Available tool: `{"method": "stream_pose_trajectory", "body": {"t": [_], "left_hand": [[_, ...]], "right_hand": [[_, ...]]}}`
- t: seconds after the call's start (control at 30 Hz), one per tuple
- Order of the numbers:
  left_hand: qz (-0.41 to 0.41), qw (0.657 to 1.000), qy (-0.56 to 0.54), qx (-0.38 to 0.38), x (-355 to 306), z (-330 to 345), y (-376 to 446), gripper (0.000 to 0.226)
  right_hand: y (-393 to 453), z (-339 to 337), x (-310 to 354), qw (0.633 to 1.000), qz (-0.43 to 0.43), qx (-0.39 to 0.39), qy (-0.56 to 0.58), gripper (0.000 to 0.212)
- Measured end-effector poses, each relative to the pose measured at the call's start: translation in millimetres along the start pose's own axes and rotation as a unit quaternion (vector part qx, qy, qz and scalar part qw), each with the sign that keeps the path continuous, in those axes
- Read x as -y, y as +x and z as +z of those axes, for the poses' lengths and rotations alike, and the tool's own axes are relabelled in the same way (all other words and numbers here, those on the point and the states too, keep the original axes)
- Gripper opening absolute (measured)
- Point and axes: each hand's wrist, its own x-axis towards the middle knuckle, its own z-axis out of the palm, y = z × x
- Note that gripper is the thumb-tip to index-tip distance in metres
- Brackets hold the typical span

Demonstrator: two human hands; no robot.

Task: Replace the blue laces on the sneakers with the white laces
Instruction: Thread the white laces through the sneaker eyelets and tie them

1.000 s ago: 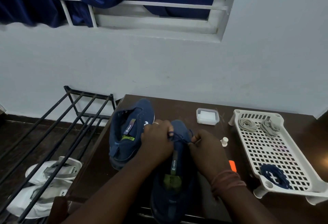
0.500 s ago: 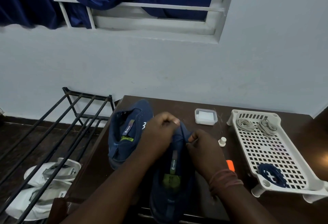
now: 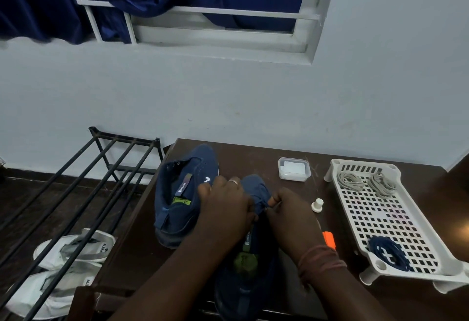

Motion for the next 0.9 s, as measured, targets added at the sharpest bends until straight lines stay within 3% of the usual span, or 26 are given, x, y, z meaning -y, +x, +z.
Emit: {"method": "stream_pose_trajectory", "body": {"t": [0.1, 0.17, 0.27, 0.33, 0.43, 0.47, 0.63, 0.77, 0.8, 0.83, 0.9], "left_hand": [[-0.064, 0.981, -0.185, -0.01, -4.5, -6.5, 4.2, 0.023], [-0.075, 0.938, -0.338, -0.014, -0.8, -20.5, 7.0, 0.018], [-0.058, 0.83, -0.554, -0.031, 8.2, -40.1, 7.3, 0.022], [-0.058, 0.768, -0.636, -0.055, 11.2, -48.6, 8.9, 0.024], [-0.081, 0.643, -0.756, -0.092, 14.6, -60.3, 10.8, 0.022], [-0.084, 0.626, -0.767, -0.112, 18.7, -63.4, 12.0, 0.022], [-0.111, 0.652, -0.712, -0.235, 43.1, -75.9, 11.1, 0.02], [-0.125, 0.626, -0.699, -0.322, 55.9, -82.9, 8.8, 0.019], [-0.129, 0.641, -0.68, -0.332, 58.4, -82.6, 8.9, 0.017], [-0.13, 0.678, -0.644, -0.329, 60.2, -80.1, 9.7, 0.015], [-0.099, 0.789, -0.542, -0.273, 59.8, -70.5, 10.0, 0.012]], "right_hand": [[0.8, 1.1, -1.6, 1.0, -0.002, -0.007, 0.001, 0.004], [1.0, 1.5, -2.0, 1.0, 0.0, -0.006, -0.007, 0.005], [0.9, 1.2, -1.5, 1.0, 0.006, -0.006, -0.006, 0.004], [1.4, 1.3, -1.4, 1.0, 0.003, -0.003, -0.008, 0.002], [1.1, -0.1, -0.6, 1.0, 0.002, 0.001, -0.017, 0.003], [0.8, -0.6, 0.1, 1.0, 0.003, 0.005, -0.02, 0.004], [-1.5, -2.6, 4.5, 0.999, 0.009, 0.011, -0.041, 0.004], [-2.4, -3.3, 6.2, 0.997, -0.013, 0.025, -0.069, 0.015], [-3.0, -4.1, 7.0, 0.997, -0.019, 0.029, -0.075, 0.017], [-3.9, -4.2, 7.3, 0.996, -0.024, 0.033, -0.082, 0.02], [-7.3, -4.4, 10.0, 0.993, -0.028, 0.054, -0.096, 0.026]]}}
